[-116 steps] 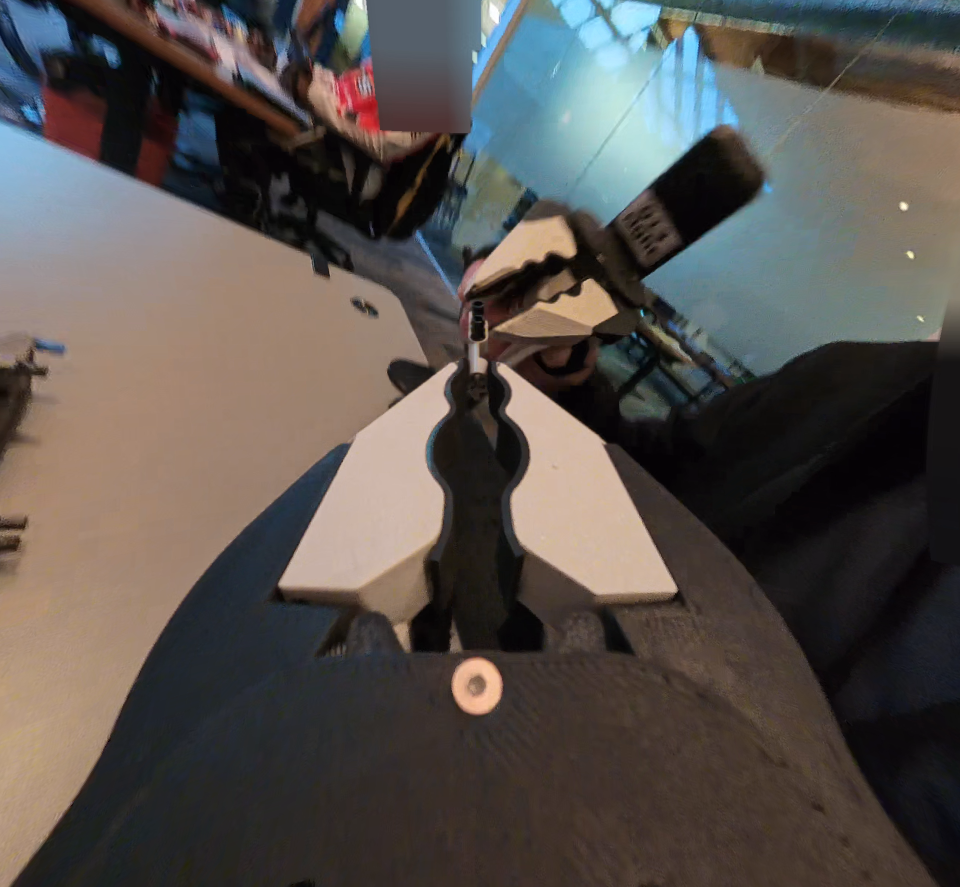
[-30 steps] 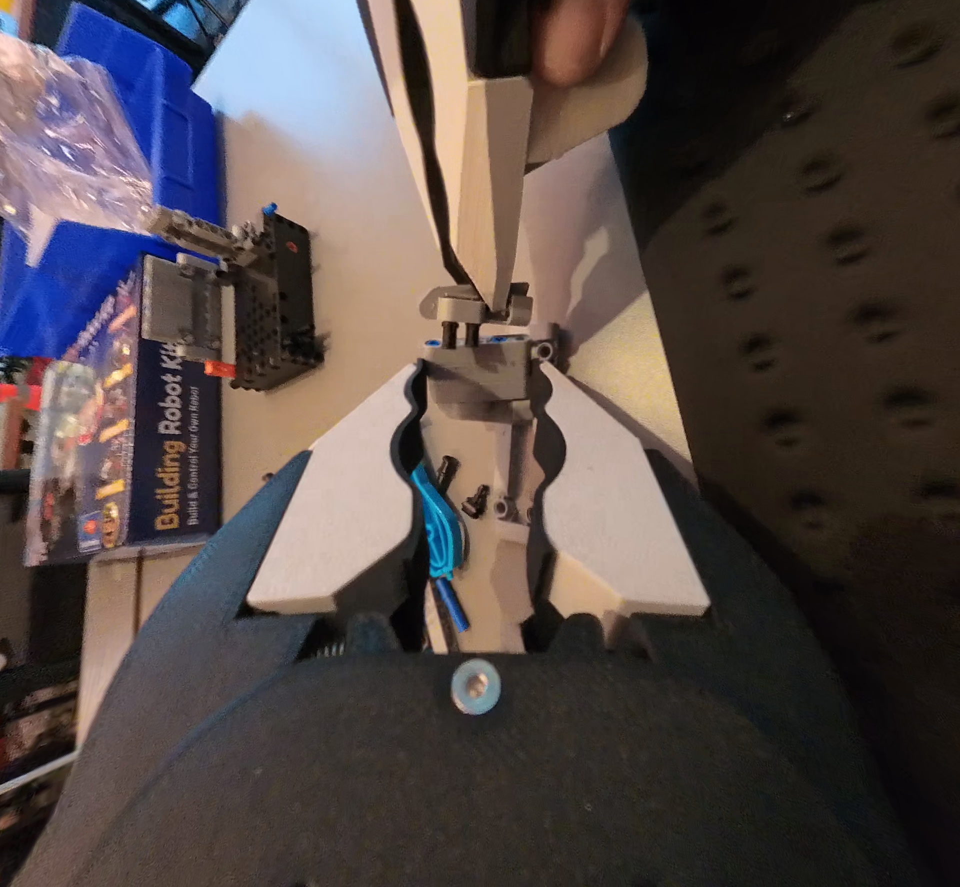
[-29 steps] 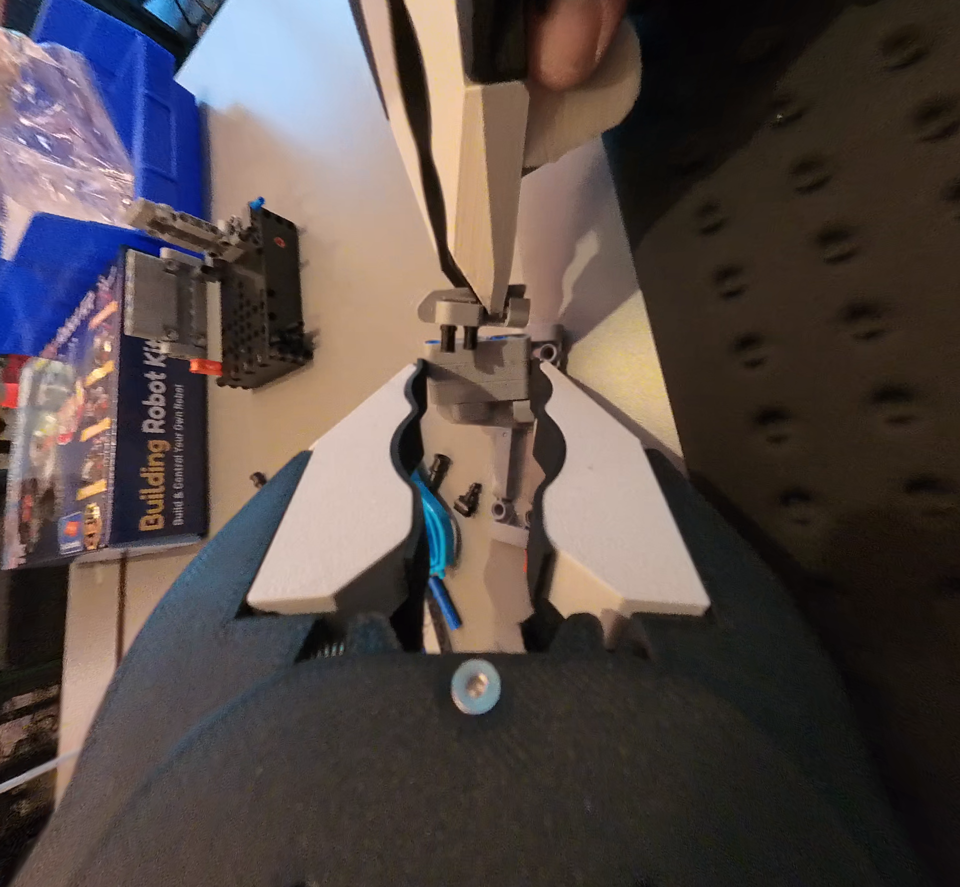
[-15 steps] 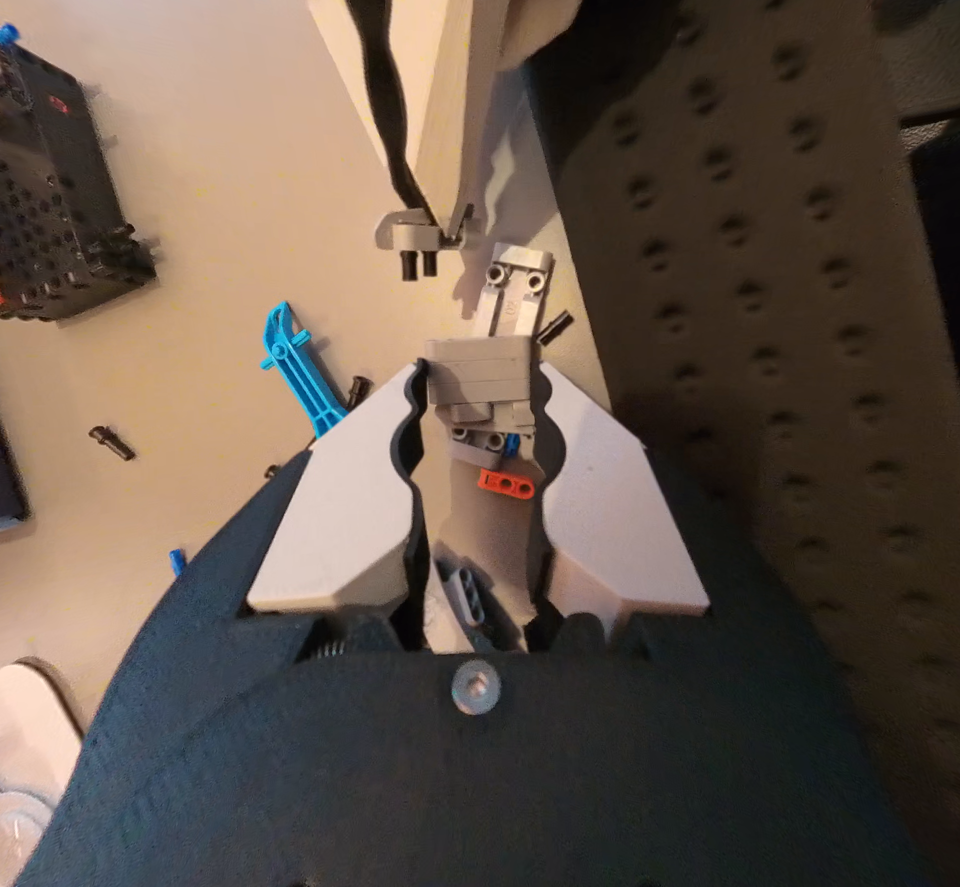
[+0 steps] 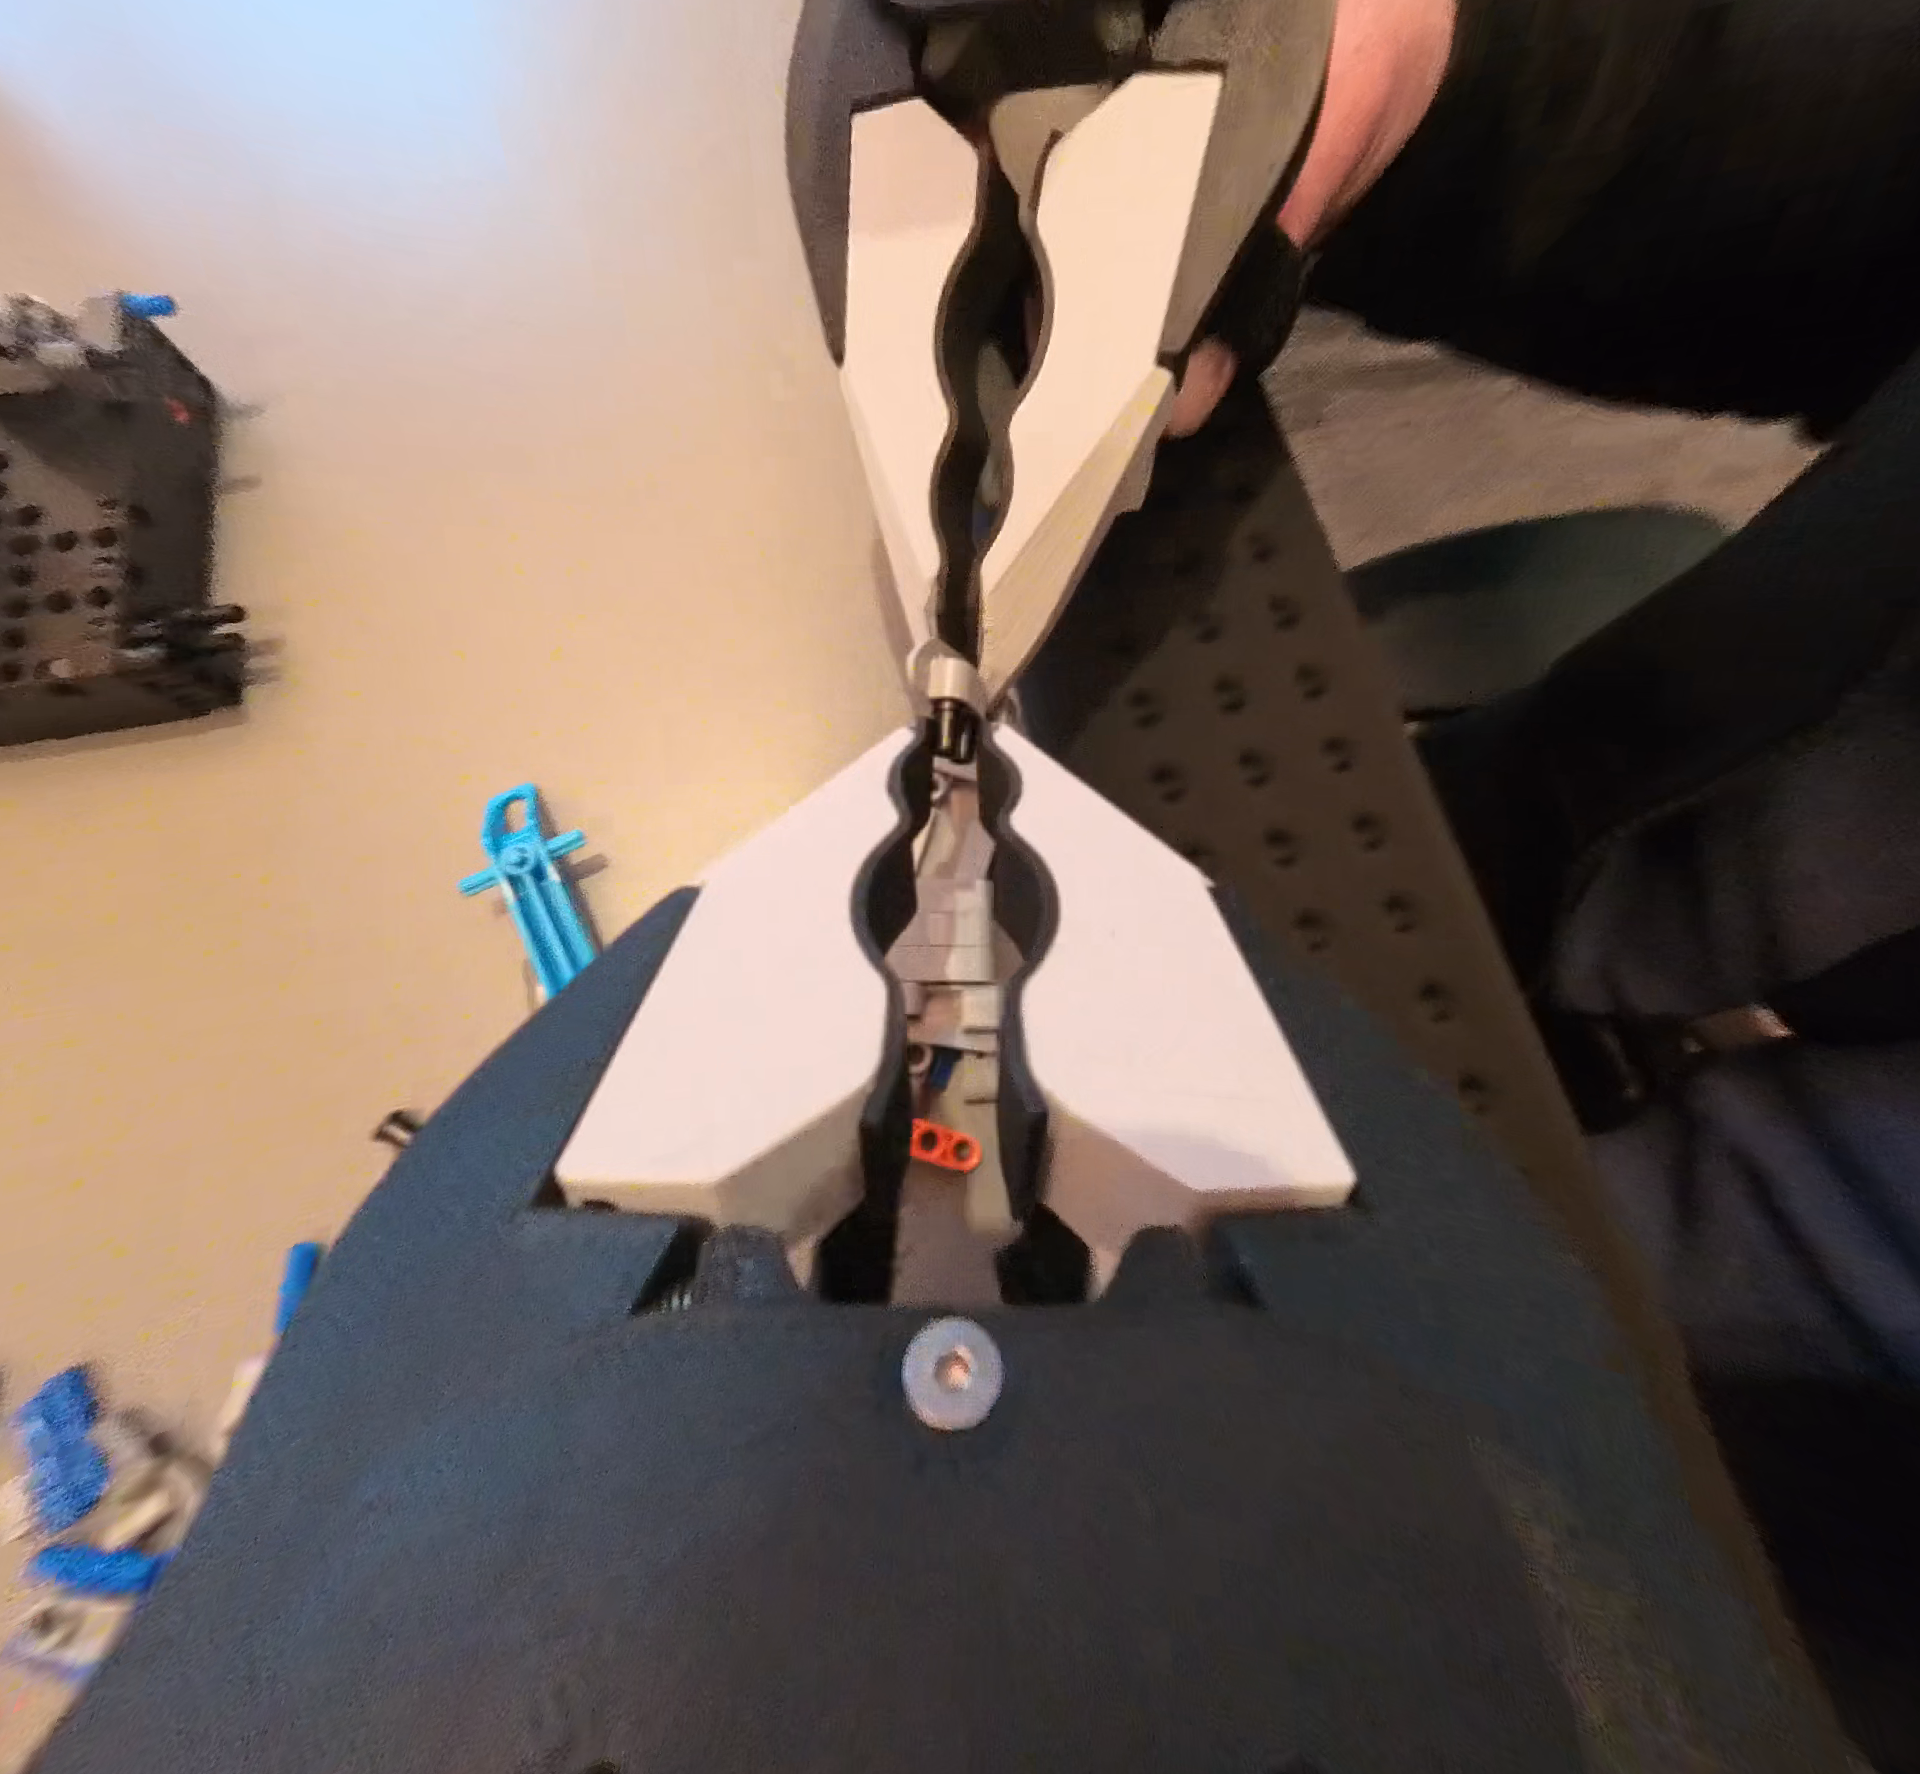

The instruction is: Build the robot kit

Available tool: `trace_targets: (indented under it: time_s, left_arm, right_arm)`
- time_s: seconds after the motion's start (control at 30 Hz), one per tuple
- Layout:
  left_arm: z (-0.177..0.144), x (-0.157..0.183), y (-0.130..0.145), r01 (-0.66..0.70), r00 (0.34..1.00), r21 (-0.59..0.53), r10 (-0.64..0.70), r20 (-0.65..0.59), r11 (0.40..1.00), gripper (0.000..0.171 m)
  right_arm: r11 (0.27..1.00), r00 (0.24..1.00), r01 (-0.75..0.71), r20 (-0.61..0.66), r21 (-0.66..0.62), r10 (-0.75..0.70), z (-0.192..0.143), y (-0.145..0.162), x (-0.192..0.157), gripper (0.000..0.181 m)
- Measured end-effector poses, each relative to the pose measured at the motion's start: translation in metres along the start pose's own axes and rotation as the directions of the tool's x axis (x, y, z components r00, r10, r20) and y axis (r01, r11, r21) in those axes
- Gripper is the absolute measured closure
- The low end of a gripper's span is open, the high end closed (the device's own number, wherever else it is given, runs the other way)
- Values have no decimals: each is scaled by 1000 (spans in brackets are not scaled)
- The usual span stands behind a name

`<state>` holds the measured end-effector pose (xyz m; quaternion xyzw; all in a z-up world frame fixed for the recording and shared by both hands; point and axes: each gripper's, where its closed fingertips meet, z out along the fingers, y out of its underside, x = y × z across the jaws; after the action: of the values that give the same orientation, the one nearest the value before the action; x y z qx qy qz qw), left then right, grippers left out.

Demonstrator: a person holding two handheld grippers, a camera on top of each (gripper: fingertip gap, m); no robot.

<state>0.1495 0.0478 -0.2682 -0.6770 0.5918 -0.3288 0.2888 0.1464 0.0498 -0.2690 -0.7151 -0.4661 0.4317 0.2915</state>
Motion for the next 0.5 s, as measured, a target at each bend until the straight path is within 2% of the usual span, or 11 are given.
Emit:
trace_targets:
  time_s: [0.2, 0.33, 0.5]
  left_arm:
    - [-9, 1, -15, 120, 988, 144, -104, -112, 982, 170]
    - [-10, 2, -16, 141, 982, 148, -120, -146, 979, 171]
    - [-8, 5, -16, 129, 983, 140, -108, -147, 982, 171]
  right_arm:
    - [995, 1000, 19, 5, 99, -20, -9, -14, -2, 181]
    - [982, 999, 12, 38, 187, -19, -15, -25, -6, 168]
    - [974, 998, 22, 46, 226, -33, -14, -30, -9, 176]
